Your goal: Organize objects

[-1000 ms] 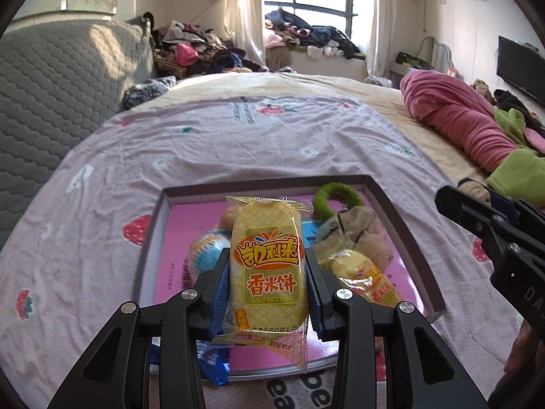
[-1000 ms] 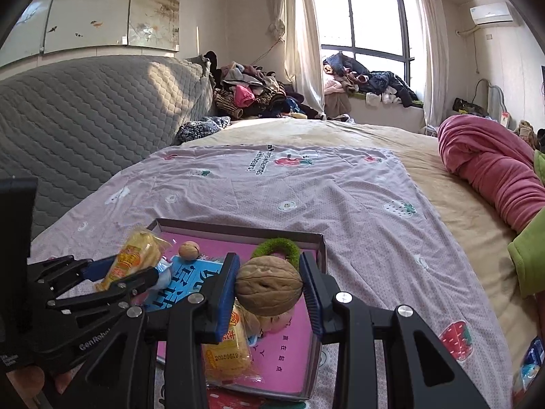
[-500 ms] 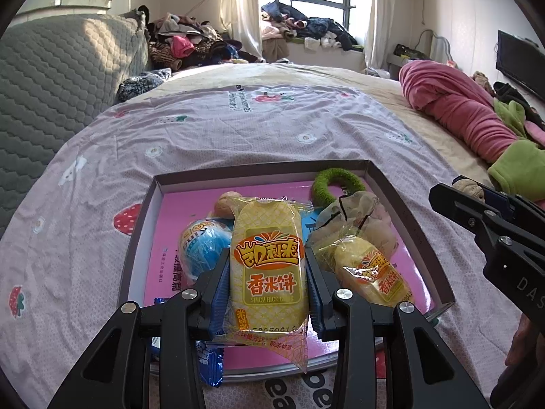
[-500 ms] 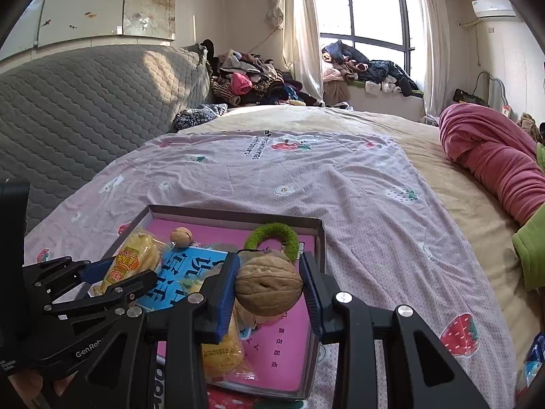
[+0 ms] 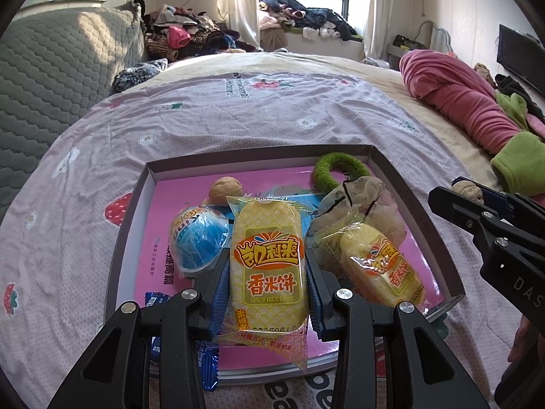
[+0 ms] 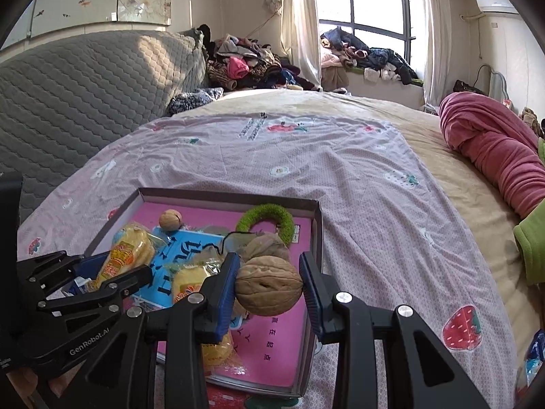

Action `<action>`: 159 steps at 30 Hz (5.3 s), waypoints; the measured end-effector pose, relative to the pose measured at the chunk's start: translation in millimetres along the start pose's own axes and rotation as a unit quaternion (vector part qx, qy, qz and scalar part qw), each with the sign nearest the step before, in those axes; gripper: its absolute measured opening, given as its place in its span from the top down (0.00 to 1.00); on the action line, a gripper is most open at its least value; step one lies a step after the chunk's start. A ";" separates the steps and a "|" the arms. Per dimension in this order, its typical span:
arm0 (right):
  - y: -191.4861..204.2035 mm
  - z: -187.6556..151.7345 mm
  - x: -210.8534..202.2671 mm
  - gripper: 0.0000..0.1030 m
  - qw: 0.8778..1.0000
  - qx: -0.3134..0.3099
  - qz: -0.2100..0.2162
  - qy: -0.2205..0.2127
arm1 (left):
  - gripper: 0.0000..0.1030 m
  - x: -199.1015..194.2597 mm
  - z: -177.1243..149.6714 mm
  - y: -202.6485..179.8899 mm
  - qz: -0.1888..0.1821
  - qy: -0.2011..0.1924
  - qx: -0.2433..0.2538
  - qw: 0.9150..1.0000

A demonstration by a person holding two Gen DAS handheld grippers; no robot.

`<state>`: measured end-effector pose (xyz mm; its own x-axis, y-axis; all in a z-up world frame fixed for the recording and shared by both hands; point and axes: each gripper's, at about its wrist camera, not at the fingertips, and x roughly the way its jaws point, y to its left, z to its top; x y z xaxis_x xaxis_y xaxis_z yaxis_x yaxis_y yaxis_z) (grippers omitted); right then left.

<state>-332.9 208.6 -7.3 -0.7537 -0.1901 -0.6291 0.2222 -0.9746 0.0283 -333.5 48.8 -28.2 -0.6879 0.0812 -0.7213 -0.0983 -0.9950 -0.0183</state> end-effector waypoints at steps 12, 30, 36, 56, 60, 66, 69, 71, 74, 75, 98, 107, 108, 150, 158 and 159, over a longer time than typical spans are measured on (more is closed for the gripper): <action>-3.0 -5.7 16.1 0.64 1.000 0.004 -0.005 0.023 | 0.61 12.6 -4.0 -1.3 -0.005 0.021 0.003 1.000; -5.0 -16.1 40.7 0.64 0.998 -0.008 -0.014 0.068 | 0.61 26.1 -11.1 -0.7 -0.012 0.052 0.009 0.999; -5.7 -19.3 47.0 0.64 0.997 -0.006 -0.014 0.076 | 0.61 32.1 -12.7 2.4 -0.010 0.059 0.007 0.998; -2.7 -24.8 56.7 0.64 0.996 -0.014 -0.015 0.092 | 0.60 38.5 -14.7 1.5 -0.006 0.066 0.010 0.998; -2.8 -24.6 56.9 0.64 0.996 -0.013 -0.015 0.092 | 0.60 38.1 -14.8 1.7 -0.006 0.067 0.010 0.998; -3.0 -25.2 54.7 0.64 0.995 -0.014 -0.020 0.092 | 0.56 37.5 -14.3 3.0 0.000 0.069 0.008 0.998; -2.7 -23.9 53.5 0.64 0.995 -0.017 -0.023 0.091 | 0.51 36.6 -14.3 2.3 0.003 0.069 0.009 0.998; -2.9 -23.8 53.6 0.64 0.995 -0.016 -0.023 0.092 | 0.49 37.1 -14.2 2.2 0.005 0.071 0.010 0.997; -3.4 -22.7 52.3 0.64 0.995 -0.016 -0.024 0.090 | 0.45 37.1 -14.4 4.2 0.007 0.073 0.009 0.997; -3.5 -22.7 52.1 0.64 0.996 -0.015 -0.023 0.089 | 0.45 37.3 -14.5 4.8 0.008 0.075 0.009 0.997; -6.1 -11.1 29.9 0.43 0.998 0.002 -0.016 0.059 | 0.20 10.3 -3.3 10.0 0.021 0.045 0.002 0.999; -2.9 0.0 1.7 0.23 1.000 0.012 -0.016 0.017 | 0.19 -5.7 1.7 14.2 0.019 0.027 -0.005 0.999; -1.9 1.5 -1.7 0.22 1.000 0.011 -0.015 0.011 | 0.19 -8.2 2.4 15.1 0.018 0.024 -0.006 1.000; 55.6 18.2 -200.8 0.01 0.994 0.000 -0.018 -0.103 | 0.00 -213.1 -16.7 36.3 0.070 -0.079 -0.042 0.994; 58.5 0.4 -233.3 0.01 0.995 0.003 -0.018 -0.101 | 0.00 -254.6 -26.4 35.8 0.082 -0.094 -0.045 0.991; 59.1 -2.2 -236.1 0.01 0.995 0.004 -0.018 -0.101 | 0.00 -258.1 -27.6 36.1 0.083 -0.096 -0.045 0.991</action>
<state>-140.5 196.1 141.1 -0.8703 -0.1742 -0.4606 0.1888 -0.9819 0.0145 -139.7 -9.6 138.1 -0.8139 -0.0835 -0.5750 0.0863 -0.9960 0.0224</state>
